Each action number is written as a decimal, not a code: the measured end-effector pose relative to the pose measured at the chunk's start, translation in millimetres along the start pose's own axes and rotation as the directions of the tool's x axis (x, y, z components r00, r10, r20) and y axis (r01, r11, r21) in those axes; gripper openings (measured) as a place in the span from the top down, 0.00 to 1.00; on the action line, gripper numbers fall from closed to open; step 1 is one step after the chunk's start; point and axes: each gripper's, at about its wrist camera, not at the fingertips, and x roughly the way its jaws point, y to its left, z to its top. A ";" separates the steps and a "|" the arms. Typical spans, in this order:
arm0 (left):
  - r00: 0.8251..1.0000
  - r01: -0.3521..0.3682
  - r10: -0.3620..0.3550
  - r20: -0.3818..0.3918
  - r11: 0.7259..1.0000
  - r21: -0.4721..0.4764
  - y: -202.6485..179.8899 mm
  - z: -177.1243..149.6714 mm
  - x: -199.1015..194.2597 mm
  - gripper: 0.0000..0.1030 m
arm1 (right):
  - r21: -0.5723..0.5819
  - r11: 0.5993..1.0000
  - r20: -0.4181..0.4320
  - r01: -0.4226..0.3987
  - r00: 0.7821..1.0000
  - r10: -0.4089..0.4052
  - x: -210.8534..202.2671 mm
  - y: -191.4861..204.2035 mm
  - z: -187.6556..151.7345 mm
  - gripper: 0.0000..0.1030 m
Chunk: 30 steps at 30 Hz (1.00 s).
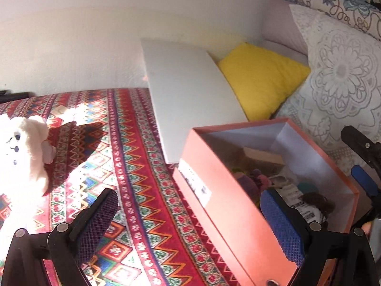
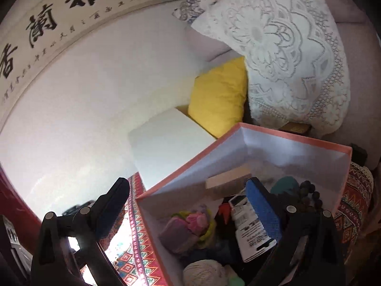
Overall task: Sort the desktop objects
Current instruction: 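Grasp the white teddy bear with both tools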
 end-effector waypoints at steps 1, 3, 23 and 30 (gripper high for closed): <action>1.000 -0.012 0.012 -0.002 1.000 -0.008 10.7 -0.2 -1.1 0.04 | -0.025 0.999 -0.011 -0.039 0.999 0.038 4.3 14.7 -4.1 0.03; 0.999 -0.033 0.033 -0.009 0.999 -0.019 34.9 -2.2 -5.3 0.04 | -0.047 0.987 -0.060 -0.153 0.987 0.150 17.8 43.3 -13.1 0.03; 0.987 -0.125 0.159 -0.014 0.714 -0.689 432.3 -80.5 -142.3 0.02 | 0.732 0.601 -0.557 -0.322 0.226 0.799 237.9 239.1 -252.1 0.00; 0.999 -0.043 0.048 -0.020 0.557 -0.829 506.4 -118.0 -124.7 0.02 | 0.749 0.598 -0.407 -0.284 0.516 0.754 254.1 262.0 -288.4 0.00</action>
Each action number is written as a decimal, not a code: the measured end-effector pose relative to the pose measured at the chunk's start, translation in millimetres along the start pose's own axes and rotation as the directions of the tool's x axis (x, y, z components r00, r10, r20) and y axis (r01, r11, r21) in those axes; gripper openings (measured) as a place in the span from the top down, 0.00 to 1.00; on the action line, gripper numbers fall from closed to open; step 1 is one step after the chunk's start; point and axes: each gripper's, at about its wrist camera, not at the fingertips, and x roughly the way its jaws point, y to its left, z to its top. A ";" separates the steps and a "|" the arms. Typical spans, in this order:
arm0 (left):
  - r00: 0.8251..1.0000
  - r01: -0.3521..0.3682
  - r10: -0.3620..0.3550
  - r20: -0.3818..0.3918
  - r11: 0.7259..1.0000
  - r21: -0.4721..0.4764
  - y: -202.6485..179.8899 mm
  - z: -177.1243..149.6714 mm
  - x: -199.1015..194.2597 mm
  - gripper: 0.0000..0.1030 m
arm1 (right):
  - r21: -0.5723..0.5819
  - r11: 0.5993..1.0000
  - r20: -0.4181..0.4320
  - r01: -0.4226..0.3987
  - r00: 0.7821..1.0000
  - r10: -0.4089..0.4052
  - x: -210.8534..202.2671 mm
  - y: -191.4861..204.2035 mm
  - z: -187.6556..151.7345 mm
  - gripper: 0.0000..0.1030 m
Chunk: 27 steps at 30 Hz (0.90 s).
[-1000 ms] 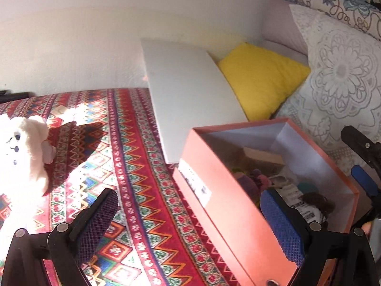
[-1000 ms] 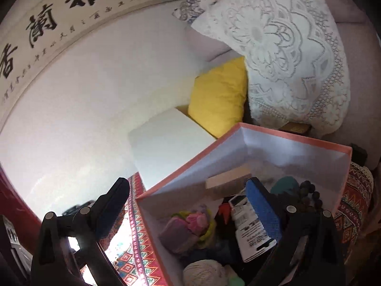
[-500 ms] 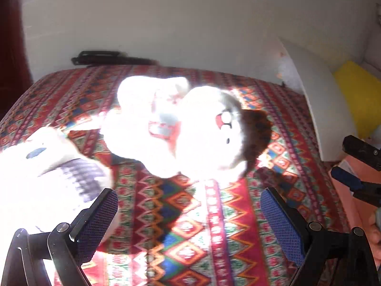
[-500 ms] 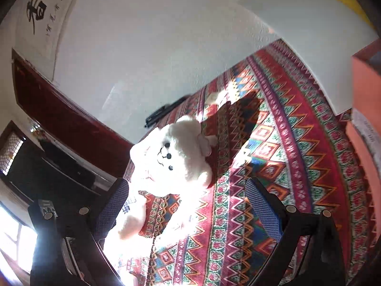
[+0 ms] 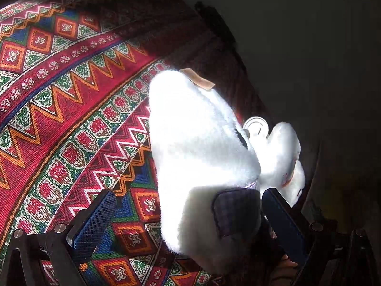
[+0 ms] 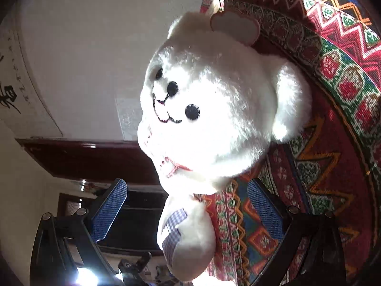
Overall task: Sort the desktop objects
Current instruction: 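Grasp the white teddy bear with both tools, then lift the teddy bear with both tools and carry it toward the pink box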
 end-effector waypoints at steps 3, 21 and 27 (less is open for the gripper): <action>0.999 0.034 -0.036 -0.034 0.998 -0.045 7.9 7.0 17.9 0.02 | 0.087 0.996 0.113 -0.027 0.993 0.017 11.2 -5.7 12.1 0.00; 0.990 0.071 -0.071 -0.123 0.997 -0.006 -26.4 -1.0 95.6 0.08 | 0.134 0.988 -0.054 -0.072 0.995 0.079 109.5 3.6 7.0 0.00; 0.990 0.064 -0.062 -0.130 0.998 0.007 -33.1 -7.5 99.2 0.10 | 0.158 0.982 -0.038 -0.106 0.993 0.113 144.2 -5.7 24.8 0.00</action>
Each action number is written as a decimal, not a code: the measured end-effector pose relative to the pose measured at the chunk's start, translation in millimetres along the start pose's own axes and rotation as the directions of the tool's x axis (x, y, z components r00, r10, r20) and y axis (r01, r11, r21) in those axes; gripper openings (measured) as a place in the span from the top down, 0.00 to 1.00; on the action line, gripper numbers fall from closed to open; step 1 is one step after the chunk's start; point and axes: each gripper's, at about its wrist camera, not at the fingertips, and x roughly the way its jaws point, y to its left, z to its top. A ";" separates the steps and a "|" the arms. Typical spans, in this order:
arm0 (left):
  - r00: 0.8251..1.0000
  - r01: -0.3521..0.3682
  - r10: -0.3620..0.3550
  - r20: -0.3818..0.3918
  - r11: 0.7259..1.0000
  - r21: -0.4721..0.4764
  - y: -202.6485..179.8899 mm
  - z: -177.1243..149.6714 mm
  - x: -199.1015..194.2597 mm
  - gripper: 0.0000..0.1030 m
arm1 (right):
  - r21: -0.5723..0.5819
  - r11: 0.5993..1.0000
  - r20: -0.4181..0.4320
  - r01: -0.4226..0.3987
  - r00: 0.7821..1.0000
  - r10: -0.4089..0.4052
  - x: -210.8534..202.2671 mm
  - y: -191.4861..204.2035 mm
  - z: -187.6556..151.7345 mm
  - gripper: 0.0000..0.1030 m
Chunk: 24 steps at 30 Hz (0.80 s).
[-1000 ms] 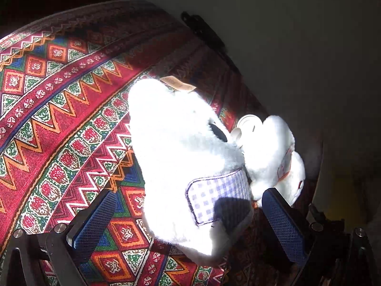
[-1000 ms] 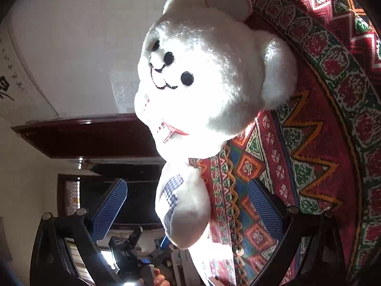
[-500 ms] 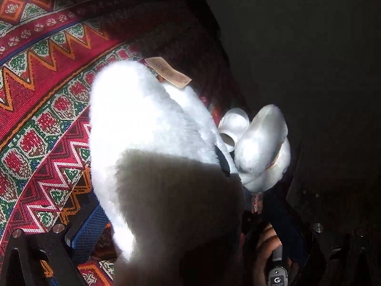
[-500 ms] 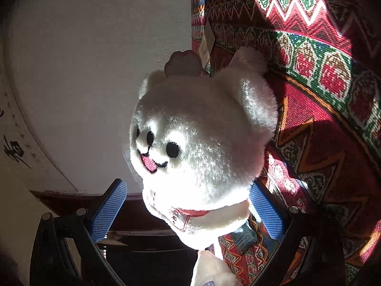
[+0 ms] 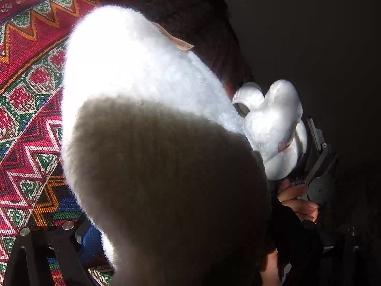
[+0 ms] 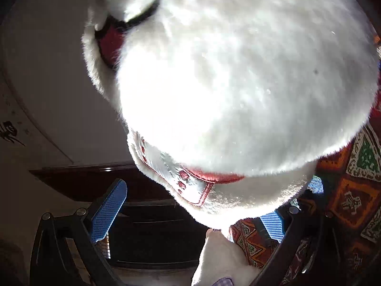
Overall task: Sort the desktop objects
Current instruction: 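Lift the teddy bear with both tools and carry it toward the pink box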
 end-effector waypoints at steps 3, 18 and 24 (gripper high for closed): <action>1.000 0.008 -0.008 -0.003 1.000 -0.006 -0.9 -2.1 1.5 0.11 | -0.001 0.998 0.005 0.063 0.998 -0.063 6.2 -0.1 3.8 0.56; 0.996 0.090 -0.090 -0.004 0.996 0.005 -26.0 -37.4 -5.4 0.16 | -0.488 0.854 -0.015 0.182 0.976 -0.217 -207.2 91.7 -79.8 0.65; 0.983 0.180 -0.181 0.011 0.981 0.079 -63.8 -75.9 -29.9 0.16 | -0.451 0.892 -0.052 -0.014 0.999 -0.010 -302.3 145.3 -98.5 0.69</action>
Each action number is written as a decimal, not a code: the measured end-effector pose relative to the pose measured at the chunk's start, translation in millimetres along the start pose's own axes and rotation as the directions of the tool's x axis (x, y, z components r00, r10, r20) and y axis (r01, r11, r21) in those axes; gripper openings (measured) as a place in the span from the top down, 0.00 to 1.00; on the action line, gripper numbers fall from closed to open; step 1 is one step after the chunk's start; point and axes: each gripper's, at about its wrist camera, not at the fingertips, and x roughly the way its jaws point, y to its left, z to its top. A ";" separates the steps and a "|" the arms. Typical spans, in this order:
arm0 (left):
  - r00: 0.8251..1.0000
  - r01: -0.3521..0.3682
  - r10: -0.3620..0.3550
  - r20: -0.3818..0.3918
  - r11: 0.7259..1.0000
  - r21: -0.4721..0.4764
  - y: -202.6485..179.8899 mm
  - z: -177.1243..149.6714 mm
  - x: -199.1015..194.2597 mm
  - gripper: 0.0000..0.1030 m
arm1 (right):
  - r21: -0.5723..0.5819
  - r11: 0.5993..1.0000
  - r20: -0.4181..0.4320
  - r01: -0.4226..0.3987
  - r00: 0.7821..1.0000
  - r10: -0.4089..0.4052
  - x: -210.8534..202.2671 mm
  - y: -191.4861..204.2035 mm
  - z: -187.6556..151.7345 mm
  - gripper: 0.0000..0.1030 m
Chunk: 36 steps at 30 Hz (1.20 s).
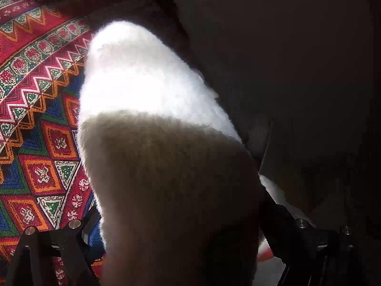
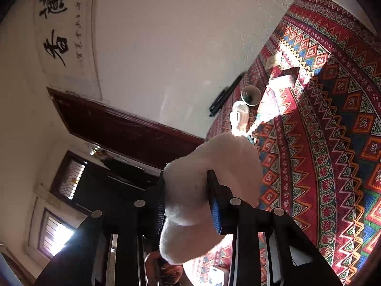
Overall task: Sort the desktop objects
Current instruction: 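Lift the teddy bear with both tools and carry it toward the pink box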
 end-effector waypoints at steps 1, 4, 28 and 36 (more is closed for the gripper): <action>1.000 0.020 -0.020 -0.002 1.000 0.003 -5.8 -6.5 -1.9 0.16 | 0.010 1.000 0.010 -0.029 1.000 0.029 -7.3 6.9 -1.9 0.70; 0.998 0.064 -0.064 -0.015 0.998 0.004 -20.6 -25.9 -1.2 0.16 | 0.028 0.997 0.014 -0.072 0.997 0.071 -20.8 13.4 -16.2 0.73; 0.952 -0.073 0.091 -0.292 0.995 0.073 -31.4 -83.2 121.2 0.16 | -0.421 0.855 -0.372 0.304 0.801 -0.469 -62.1 -39.0 -52.6 0.00; 0.961 -0.034 0.063 -0.271 0.994 0.107 -32.3 -49.3 114.3 0.16 | -0.403 0.842 -0.269 0.358 0.833 -0.483 -69.3 -32.8 -52.3 0.20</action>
